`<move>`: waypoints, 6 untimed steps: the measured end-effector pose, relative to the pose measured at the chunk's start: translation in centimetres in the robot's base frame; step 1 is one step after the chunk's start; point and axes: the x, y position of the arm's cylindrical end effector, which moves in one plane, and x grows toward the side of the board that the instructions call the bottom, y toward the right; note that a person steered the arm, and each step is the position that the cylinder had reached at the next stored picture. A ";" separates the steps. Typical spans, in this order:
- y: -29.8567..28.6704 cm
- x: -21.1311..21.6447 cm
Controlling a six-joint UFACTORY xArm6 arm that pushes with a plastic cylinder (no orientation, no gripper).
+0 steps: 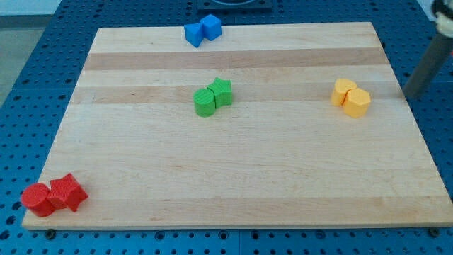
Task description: Slightly push the yellow blocks parallel to the green blocks
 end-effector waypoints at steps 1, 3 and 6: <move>-3.9 2.0; -9.2 4.2; -3.1 3.0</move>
